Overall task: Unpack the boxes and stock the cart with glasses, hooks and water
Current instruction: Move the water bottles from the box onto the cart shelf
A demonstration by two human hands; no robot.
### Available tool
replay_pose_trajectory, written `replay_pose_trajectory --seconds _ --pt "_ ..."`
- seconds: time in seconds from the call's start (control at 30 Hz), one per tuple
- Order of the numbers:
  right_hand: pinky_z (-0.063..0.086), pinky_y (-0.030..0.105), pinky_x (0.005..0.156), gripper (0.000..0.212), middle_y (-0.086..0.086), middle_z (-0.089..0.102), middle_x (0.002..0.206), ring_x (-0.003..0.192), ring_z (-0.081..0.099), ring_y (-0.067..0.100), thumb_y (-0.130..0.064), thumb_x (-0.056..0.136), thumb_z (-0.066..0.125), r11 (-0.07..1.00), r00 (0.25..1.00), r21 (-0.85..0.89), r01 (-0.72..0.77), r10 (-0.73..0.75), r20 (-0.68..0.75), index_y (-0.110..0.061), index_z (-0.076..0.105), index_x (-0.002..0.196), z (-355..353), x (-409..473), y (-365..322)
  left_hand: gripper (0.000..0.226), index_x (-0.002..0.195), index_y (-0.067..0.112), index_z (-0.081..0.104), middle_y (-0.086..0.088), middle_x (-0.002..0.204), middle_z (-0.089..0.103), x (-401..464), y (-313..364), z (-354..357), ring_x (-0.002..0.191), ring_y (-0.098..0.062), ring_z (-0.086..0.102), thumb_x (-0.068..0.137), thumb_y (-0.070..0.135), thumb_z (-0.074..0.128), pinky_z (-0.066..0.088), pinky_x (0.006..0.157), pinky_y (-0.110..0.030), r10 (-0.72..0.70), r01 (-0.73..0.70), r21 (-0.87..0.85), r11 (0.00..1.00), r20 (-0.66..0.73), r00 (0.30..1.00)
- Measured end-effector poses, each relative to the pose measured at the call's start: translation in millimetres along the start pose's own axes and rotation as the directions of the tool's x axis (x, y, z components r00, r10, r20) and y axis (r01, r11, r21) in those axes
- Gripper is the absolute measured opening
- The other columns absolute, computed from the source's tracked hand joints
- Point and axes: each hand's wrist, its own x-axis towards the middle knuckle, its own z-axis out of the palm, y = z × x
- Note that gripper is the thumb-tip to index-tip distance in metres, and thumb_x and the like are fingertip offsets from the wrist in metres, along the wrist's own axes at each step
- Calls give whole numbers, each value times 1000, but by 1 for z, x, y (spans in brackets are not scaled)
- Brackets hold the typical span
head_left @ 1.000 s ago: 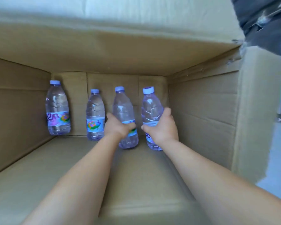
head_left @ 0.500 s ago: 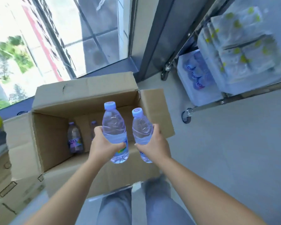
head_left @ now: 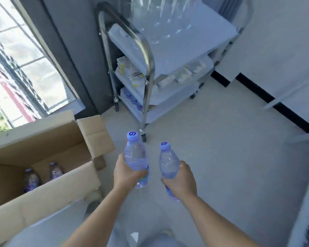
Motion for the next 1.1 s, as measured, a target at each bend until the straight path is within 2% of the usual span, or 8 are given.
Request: replay_pose_trajectory --seconds 0.17,0.3,0.43,0.57,0.7,0.83,0.97,1.1 --pt "46 30 72 58 3 54 105 98 57 25 -30 59 75 1000 999 6 -9 9 -47 -13 50 108 -99 21 59 54 94 21 47 3 89 62 -29 34 101 78 -14 61 47 22 73 43 59 -24 7 -9 65 998 38 999" --pt "48 29 61 57 4 61 90 78 59 25 -41 42 62 997 999 71 -1 4 -46 -14 53 91 -146 69 77 52 94 21 46 3 88 61 -13 76 162 79 -17 61 51 20 76 41 59 -24 62 -64 115 991 18 998" --pt "52 30 59 53 5 62 84 67 57 22 -43 40 62 990 999 135 32 -33 7 -18 51 86 -184 127 80 56 100 19 48 2 90 61 24 112 216 81 -20 61 54 19 79 45 68 -29 72 -73 166 984 8 997" --pt "45 23 48 41 -2 62 82 61 60 15 -29 52 72 979 999 200 38 -37 -8 -24 49 85 -249 174 80 58 96 20 54 2 82 64 56 153 267 76 -20 64 42 31 73 51 65 -31 30 -29 214 976 -1 1000" --pt "46 28 44 27 -2 58 59 42 50 14 -24 49 64 979 998 197 60 -61 -3 -22 47 70 -318 231 87 50 86 21 60 4 74 67 80 198 323 68 -18 67 39 38 65 58 64 -36 38 -47 269 962 36 999" --pt "55 32 51 41 6 62 70 49 51 19 -38 42 61 986 998 152 67 -68 2 -21 47 77 -365 301 101 54 94 24 47 7 85 59 88 249 381 77 -18 59 54 21 82 49 69 -30 68 -65 194 979 -8 998" --pt "55 33 54 47 7 64 76 54 55 24 -38 41 62 978 984 146 151 -163 73 -23 45 83 -411 367 101 36 77 18 58 1 66 61 106 280 438 58 -21 61 45 29 70 47 50 -29 93 -75 194 978 -84 992" --pt "56 37 64 49 -1 61 90 76 63 24 -28 50 73 962 958 110 250 -262 117 -22 48 91 -444 419 86 48 91 19 53 2 85 63 118 307 475 76 -18 62 53 16 82 46 66 -28 58 -46 54 997 -243 968"
